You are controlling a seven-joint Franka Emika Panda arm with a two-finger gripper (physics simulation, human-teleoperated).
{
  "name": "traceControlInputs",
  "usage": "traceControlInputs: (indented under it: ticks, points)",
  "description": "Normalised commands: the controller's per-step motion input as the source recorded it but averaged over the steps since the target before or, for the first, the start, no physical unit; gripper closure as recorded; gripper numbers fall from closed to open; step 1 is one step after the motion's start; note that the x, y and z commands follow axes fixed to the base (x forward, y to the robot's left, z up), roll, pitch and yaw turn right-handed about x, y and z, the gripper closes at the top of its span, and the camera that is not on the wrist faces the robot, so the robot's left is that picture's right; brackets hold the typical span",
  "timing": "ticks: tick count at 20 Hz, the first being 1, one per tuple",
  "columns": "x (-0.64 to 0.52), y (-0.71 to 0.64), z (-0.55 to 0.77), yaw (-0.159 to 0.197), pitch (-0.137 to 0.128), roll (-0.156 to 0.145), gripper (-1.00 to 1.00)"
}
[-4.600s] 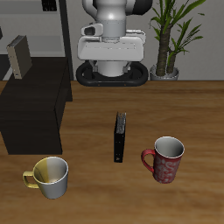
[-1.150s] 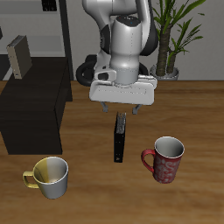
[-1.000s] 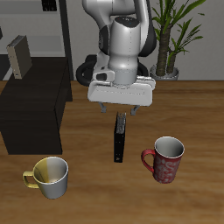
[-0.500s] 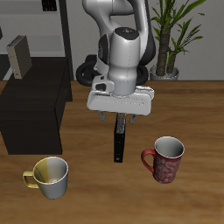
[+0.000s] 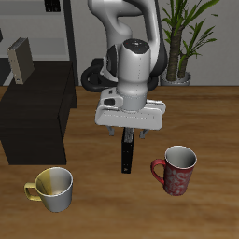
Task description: Yellow book upright top shelf and black book top region shelf and red mug top shelf
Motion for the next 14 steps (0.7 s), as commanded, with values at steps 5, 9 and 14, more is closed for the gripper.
traceControlInputs:
  ticks: [5, 9, 14]
  points:
    - [-0.02, 0.04, -0.16, 0.043, 0.013, -0.019, 1.00]
    - [-0.03, -0.01, -0.08, -0.027, -0.008, 0.013, 1.00]
    - [-0.05, 0.01, -0.09, 0.017, 0.006, 0.002, 1.00]
